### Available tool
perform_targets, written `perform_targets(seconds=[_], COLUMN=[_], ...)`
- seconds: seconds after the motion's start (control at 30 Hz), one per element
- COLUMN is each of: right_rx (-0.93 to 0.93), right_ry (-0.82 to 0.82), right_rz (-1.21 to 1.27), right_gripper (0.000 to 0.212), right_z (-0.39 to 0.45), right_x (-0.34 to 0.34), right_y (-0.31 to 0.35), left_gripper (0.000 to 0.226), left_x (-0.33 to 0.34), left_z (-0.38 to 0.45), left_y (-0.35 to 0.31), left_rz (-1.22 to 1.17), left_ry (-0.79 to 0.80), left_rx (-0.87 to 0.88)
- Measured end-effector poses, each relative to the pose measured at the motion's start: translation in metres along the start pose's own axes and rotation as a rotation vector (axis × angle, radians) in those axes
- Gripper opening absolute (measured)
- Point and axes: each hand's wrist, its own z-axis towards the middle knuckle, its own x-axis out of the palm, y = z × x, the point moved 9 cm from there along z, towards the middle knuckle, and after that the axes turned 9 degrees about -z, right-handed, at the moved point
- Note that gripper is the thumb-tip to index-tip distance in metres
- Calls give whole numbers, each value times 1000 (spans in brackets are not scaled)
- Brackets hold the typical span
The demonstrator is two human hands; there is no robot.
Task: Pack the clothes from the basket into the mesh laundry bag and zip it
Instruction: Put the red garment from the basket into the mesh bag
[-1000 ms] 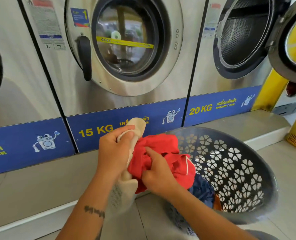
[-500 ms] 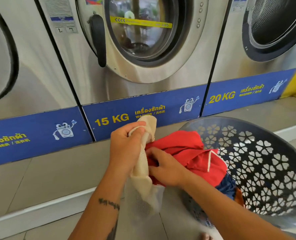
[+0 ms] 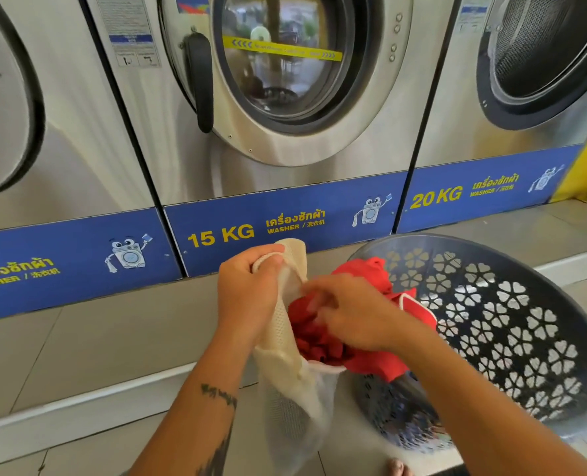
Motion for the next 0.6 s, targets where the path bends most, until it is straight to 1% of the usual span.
perform_targets(seconds=[0.03, 0.07, 0.1, 0.13, 0.17, 0.2, 0.23, 0.27, 0.3, 0.37, 0.4, 0.5, 0.6], right_rx=[38, 85, 164, 251, 316, 350, 361, 355, 320, 236, 212, 171, 76], right_ry=[-101, -149, -112, -9, 100, 168, 180, 144, 73, -99, -149, -242, -342], right_rz=[-97, -238, -354, -380, -315, -186, -46, 37, 49, -71, -113, -125, -30], right_gripper=[52, 62, 75, 88, 99, 104, 101, 90, 74, 44, 35, 34, 29], right_z=[-4, -9, -14, -19, -23, -25, -25, -25, -22, -17, -17, -21, -28], right_x=[-22, -37, -41, -37, -26, -15, -7, -3, -2, -6, -5, -3, -7], right_y=[-12, -26, -47, -69, -89, -103, -108, -107, -104, -92, -85, -67, -38], left_gripper=[19, 19, 20, 20, 20, 20, 20, 20, 21, 21, 21, 21, 20], left_x=[2, 4, 6, 7, 7, 6, 5, 4, 3, 3, 4, 6, 1], left_z=[-1, -1, -2, -2, -2, -2, -2, -2, -2, -3, -3, -5, -1], left_y=[-1, -1, -1, 0, 0, 1, 2, 3, 4, 5, 5, 5, 6], left_rz=[6, 11, 19, 26, 32, 35, 37, 41, 49, 63, 69, 80, 62], left_ry=[4, 8, 14, 18, 20, 18, 15, 11, 6, -1, -1, 8, -12], left_rx=[8, 16, 23, 29, 32, 33, 32, 31, 28, 27, 29, 34, 26])
